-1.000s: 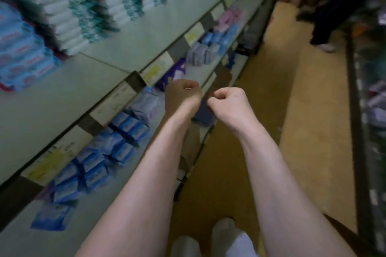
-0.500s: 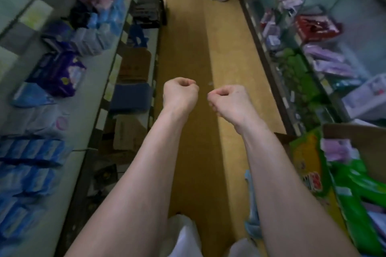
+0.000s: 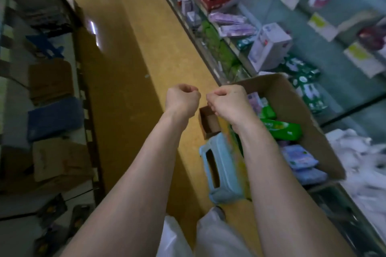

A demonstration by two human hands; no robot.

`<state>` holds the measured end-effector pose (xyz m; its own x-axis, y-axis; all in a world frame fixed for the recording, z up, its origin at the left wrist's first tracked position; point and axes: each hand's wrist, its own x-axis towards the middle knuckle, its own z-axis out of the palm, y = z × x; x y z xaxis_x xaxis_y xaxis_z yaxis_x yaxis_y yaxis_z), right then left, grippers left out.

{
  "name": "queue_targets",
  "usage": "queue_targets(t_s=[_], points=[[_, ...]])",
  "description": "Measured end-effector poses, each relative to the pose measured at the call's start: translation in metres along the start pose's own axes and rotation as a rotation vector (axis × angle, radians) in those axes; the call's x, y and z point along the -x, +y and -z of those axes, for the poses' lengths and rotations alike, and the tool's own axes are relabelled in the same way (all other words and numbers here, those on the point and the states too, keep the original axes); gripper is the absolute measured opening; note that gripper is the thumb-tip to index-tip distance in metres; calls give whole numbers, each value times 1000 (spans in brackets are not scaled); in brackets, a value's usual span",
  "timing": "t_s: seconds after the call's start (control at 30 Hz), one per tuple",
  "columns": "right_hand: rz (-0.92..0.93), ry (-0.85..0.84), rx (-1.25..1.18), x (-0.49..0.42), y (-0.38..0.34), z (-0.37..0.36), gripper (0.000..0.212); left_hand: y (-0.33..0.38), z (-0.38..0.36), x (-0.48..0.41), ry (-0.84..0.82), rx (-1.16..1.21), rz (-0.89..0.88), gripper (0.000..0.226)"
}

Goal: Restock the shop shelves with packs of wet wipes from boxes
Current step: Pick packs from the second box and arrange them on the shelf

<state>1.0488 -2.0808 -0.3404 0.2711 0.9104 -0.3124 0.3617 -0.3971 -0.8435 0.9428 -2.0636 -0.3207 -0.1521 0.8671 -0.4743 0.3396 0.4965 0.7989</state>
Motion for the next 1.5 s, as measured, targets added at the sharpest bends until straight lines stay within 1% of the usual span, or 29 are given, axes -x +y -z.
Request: queue_targets(t_s=[0.07,0.1,0.2,0.3,0.37,0.47,0.53,0.63,0.7,0.83,0.87,0.93,0.97,1.0,1.07,1.1,1.13,1.2,1.23,1.3,1.37,1.4,1.43,1.47,1.5], points=[[-17,14,-5,-3,23,26,18,4,-33,6,-21,-7,-11,10],[-30,29,-12,-4,33,38,19,5,-48,10,-32,-11,-17,9],[-71,94,-16,-7,62,71,31,5,-90,19,-82,-17,-27,11],[-110,168,-55,-6,89,97,25,2,-128,25,-139,-34,-27,22],[-144,212,-70,-8,112,111,31,-2,-151,26,-172,-64,-29,25],[-221,235,-95,-6,144,133,31,-11,-180,24,-220,-103,-11,26],[-262,253,-91,-2,161,147,31,-18,-196,22,-260,-134,-8,23],[-331,316,-101,0,188,163,27,-28,-222,20,-344,-202,-19,8],[-404,343,-100,1,210,174,25,-35,-242,18,-406,-248,-12,5],[-541,408,-108,6,251,189,30,-53,-283,6,-526,-300,18,10],[-569,425,-114,7,260,191,30,-59,-292,4,-550,-324,26,18],[-637,435,-161,9,274,190,18,-73,-311,-1,-593,-391,44,29],[-671,414,-181,10,282,188,11,-79,-319,-4,-613,-422,59,28],[-686,387,-194,10,290,187,12,-85,-327,-5,-629,-429,104,24],[-694,367,-171,6,304,186,3,-96,-339,-13,-657,-430,178,6],[-707,367,-173,4,309,186,2,-103,-345,-17,-661,-424,232,19],[-719,374,-179,1,313,185,8,-106,-350,-18,-665,-433,294,29],[-758,383,-167,-8,316,184,19,-113,-359,-20,-675,-426,365,38],[-781,369,-154,-13,316,183,18,-114,-365,-19,-688,-413,388,39],[-826,272,-71,-20,316,181,14,-113,-375,-17,-711,-415,430,43],[-863,120,157,-26,314,179,15,-117,-384,-17,-707,-429,432,50],[-869,65,269,-28,313,178,22,-121,-387,-18,-683,-441,444,54],[-891,24,356,-30,313,176,38,-122,-395,-20,-672,-414,432,58],[-937,-15,409,-32,314,173,54,-116,-396,-19,-653,-428,390,59],[-975,-52,451,-33,313,171,67,-132,-385,-30,-631,-346,332,57]])
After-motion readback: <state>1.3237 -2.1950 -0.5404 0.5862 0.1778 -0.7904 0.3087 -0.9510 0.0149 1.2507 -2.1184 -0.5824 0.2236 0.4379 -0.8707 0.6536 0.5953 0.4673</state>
